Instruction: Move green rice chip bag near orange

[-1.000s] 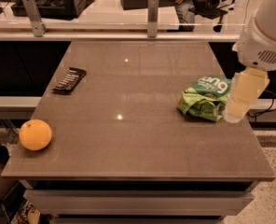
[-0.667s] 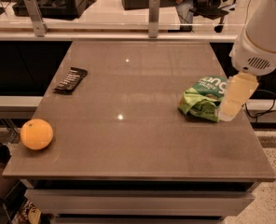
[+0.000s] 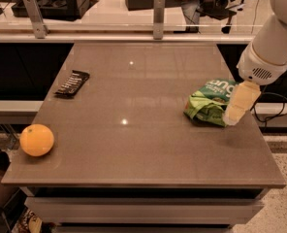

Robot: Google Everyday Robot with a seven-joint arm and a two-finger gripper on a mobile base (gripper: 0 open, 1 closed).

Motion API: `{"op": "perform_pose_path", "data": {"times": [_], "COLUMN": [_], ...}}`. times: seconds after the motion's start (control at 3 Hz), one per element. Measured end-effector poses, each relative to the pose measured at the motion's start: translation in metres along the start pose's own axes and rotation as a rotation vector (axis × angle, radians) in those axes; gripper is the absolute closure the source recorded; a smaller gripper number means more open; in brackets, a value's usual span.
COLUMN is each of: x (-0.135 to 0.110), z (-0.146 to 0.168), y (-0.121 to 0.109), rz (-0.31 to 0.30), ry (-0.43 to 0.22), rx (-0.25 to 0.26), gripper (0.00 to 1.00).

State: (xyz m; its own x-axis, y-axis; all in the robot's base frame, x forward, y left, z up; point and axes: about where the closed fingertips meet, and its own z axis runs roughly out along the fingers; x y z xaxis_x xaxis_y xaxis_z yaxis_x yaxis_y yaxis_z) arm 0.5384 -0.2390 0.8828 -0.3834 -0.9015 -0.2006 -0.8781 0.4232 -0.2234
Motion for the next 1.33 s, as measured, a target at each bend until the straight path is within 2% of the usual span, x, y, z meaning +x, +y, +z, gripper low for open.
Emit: {"op": "perform_pose_path", "data": {"times": [0.33,1.0,1.33], "x": [-0.004,-0.031,-0.046], "z": [0.017,0.046,0.064], "y": [-0.005,-0.006,-0.004], "rz": [0.01,-0.011,-0.034], "ry": [-0.035,-0.108,-0.139], "rx": [-0.021,-0.068,-0.102], "gripper": [0.0,0.0,0.16]}}
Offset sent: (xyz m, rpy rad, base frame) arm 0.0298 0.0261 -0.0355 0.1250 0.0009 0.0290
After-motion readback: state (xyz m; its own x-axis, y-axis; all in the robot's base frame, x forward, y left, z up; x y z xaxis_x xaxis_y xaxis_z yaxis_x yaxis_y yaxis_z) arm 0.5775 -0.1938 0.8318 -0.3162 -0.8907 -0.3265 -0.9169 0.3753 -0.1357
